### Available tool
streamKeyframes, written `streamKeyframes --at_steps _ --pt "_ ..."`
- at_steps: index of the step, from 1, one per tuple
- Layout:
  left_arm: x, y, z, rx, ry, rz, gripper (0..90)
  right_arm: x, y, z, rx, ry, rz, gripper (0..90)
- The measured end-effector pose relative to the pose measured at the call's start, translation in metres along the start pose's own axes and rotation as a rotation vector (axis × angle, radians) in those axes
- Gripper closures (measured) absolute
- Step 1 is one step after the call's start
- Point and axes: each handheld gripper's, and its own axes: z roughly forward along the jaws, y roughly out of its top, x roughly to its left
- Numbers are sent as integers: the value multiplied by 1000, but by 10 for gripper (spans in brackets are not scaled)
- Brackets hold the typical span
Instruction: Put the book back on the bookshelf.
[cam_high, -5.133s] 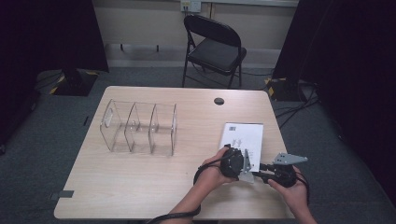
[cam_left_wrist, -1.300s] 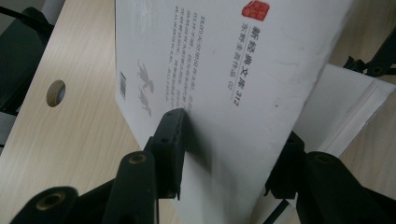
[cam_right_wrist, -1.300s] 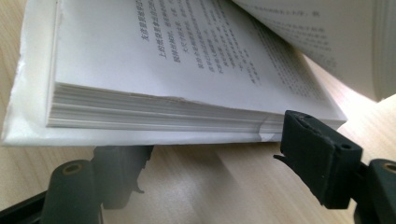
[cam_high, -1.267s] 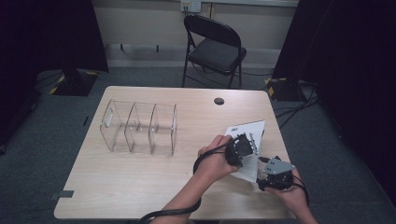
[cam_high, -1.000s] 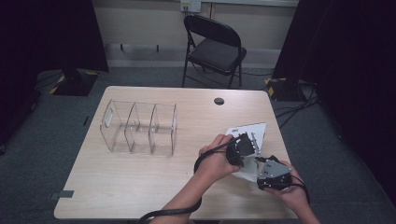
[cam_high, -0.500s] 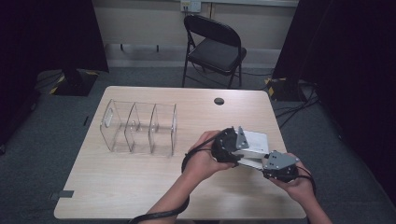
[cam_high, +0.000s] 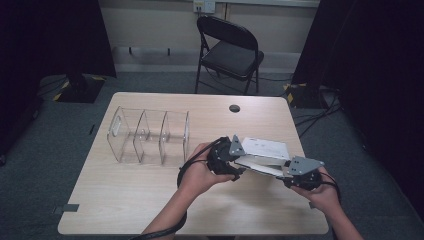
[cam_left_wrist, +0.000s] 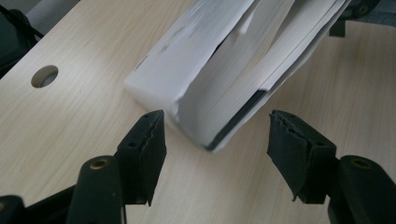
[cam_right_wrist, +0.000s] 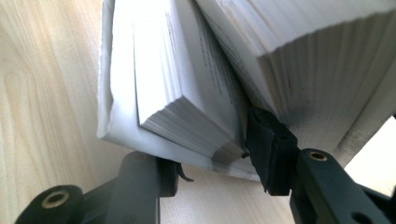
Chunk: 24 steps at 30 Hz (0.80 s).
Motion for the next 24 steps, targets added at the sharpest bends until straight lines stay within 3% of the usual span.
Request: streamKeyframes --at_steps 6,17,24 --pt "7 -24 5 4 -17 -45 349 -5 1 -6 -15 29 19 600" --pt "10 -69 22 55 -32 -121 317 -17 11 -20 -50 113 78 646" --pt "9 -84 31 85 -45 -127 296 -19 14 -22 -51 147 94 647"
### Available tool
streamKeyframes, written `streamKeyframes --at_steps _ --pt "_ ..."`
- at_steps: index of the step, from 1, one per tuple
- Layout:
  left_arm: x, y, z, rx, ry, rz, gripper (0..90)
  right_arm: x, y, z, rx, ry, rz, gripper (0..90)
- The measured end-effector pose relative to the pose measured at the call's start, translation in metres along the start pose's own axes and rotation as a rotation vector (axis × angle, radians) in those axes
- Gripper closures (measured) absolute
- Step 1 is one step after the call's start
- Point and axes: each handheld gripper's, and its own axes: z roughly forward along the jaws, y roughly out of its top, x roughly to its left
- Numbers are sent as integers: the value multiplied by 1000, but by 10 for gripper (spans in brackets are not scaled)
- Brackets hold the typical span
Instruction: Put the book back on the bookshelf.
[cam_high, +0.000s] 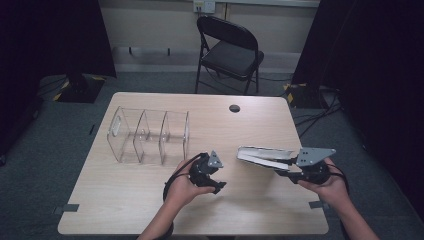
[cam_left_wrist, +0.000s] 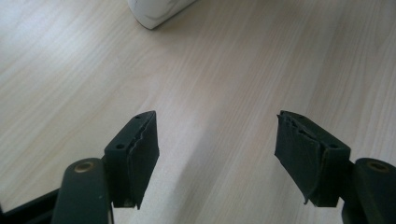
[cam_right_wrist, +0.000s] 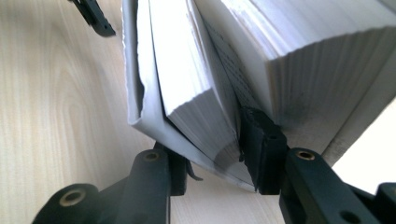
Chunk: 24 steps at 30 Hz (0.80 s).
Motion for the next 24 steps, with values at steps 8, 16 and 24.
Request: streamKeyframes --at_steps 8,16,24 --pt "2 -18 12 27 -9 -22 279 -4 4 -3 -27 50 41 656" --pt "6 -36 8 30 20 -48 266 -4 8 -3 -44 88 71 662" --pt "10 -57 -1 31 41 -71 259 -5 12 -3 -37 117 80 664"
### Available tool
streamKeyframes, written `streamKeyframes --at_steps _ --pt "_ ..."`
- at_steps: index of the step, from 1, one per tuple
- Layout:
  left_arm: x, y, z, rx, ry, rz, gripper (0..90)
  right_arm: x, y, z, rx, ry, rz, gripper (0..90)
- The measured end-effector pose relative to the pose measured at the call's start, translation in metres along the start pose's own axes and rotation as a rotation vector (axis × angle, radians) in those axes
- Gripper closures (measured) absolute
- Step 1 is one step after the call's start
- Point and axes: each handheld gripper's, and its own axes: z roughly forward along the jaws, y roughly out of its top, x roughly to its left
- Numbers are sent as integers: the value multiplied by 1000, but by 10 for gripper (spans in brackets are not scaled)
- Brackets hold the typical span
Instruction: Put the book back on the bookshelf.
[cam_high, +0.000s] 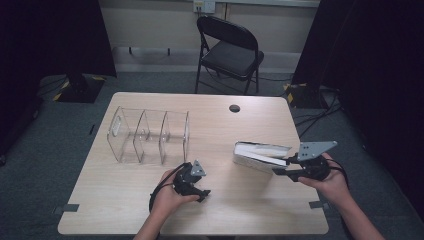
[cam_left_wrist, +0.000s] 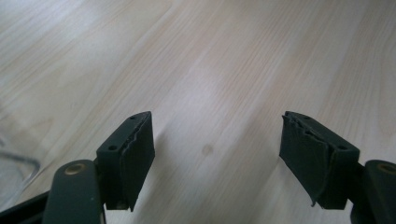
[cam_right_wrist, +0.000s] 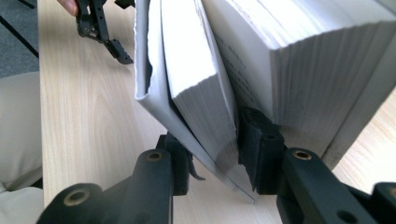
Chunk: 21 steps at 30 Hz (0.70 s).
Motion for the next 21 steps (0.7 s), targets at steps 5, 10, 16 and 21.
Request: streamKeyframes --at_steps 5,10,16,21 --pt "5 -13 -6 3 30 -13 249 -1 3 0 7 18 2 663" --pt "7 -21 -11 6 42 -18 234 -2 4 0 11 31 12 663" --pt "13 -34 -15 -24 29 -41 169 -4 9 0 28 58 17 664" --pt "14 -37 -14 -51 25 -46 150 -2 13 -1 36 67 20 680"
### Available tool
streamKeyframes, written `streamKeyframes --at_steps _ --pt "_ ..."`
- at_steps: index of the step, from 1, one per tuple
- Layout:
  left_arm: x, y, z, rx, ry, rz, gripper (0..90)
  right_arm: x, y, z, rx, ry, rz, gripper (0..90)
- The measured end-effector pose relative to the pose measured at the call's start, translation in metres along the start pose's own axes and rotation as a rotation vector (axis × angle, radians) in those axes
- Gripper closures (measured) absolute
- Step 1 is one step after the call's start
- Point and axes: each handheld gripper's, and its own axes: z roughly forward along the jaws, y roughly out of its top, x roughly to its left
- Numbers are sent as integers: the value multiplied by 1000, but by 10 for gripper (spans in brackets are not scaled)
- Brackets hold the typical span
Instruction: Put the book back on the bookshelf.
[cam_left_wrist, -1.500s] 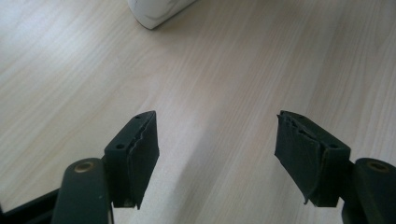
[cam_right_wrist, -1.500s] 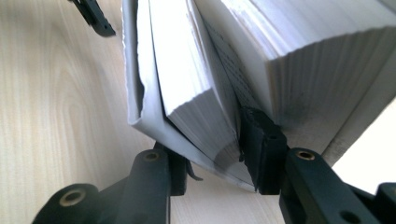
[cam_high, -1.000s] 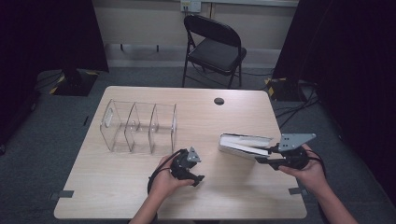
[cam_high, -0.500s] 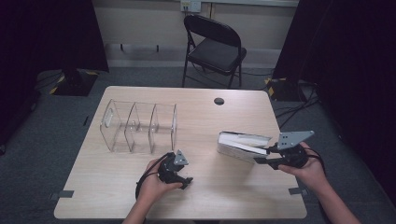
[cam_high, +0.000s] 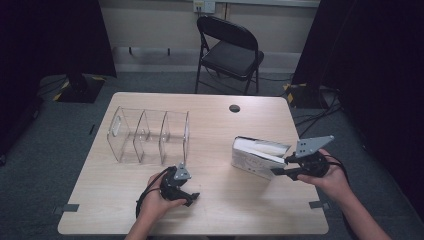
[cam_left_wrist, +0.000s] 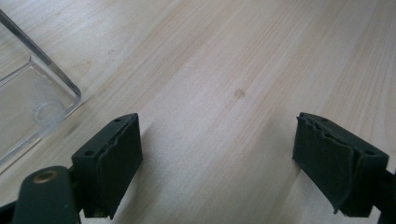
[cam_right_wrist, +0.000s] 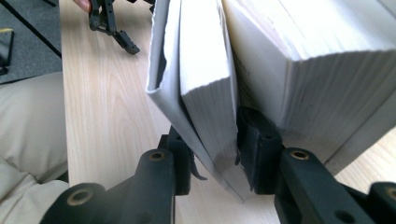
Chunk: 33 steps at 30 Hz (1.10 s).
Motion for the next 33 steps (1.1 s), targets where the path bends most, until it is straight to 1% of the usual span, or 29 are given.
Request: streamKeyframes --at_steps 4,6,7,9,12,15,17,18,19,20,23,24,27,28,29,33 --pt "0 -1 0 -8 -3 -7 148 0 6 -2 32 -28 2 711" --pt "0 -1 0 -8 0 -1 147 0 7 -2 40 -35 1 719" --pt "0 -2 0 -11 0 -1 147 -1 11 -3 62 -45 -5 729" --pt "0 -2 0 -11 -1 -1 145 -1 13 -3 80 -45 -9 733" --pt "0 -2 0 -20 -4 -2 143 -2 13 -4 82 -35 -26 734" --pt "0 -2 0 -17 -6 -1 137 -2 13 -4 78 -20 -42 734" --pt "0 -2 0 -15 -7 4 133 -1 13 -4 79 -13 -40 734" --pt "0 -2 1 -17 -6 4 130 -1 12 -4 77 -4 -42 734" --pt "-1 -3 1 -18 -8 3 125 0 13 -5 80 14 -43 737" --pt "-1 -3 1 -20 -9 3 119 1 14 -6 89 13 -49 739" --pt "-1 -3 1 -16 -10 9 101 2 15 -7 98 41 -55 740" --pt "-1 -3 1 -14 -9 11 101 2 15 -7 98 55 -64 740" --pt "-1 -3 1 -14 -8 11 101 3 15 -7 101 65 -63 745" --pt "-1 -3 1 -17 -10 9 101 4 16 -8 109 70 -65 747" --pt "-1 -3 1 -17 -8 10 100 5 19 -8 134 72 -76 752" --pt "-1 -3 1 -19 -10 11 100 6 23 -8 172 66 -81 752"
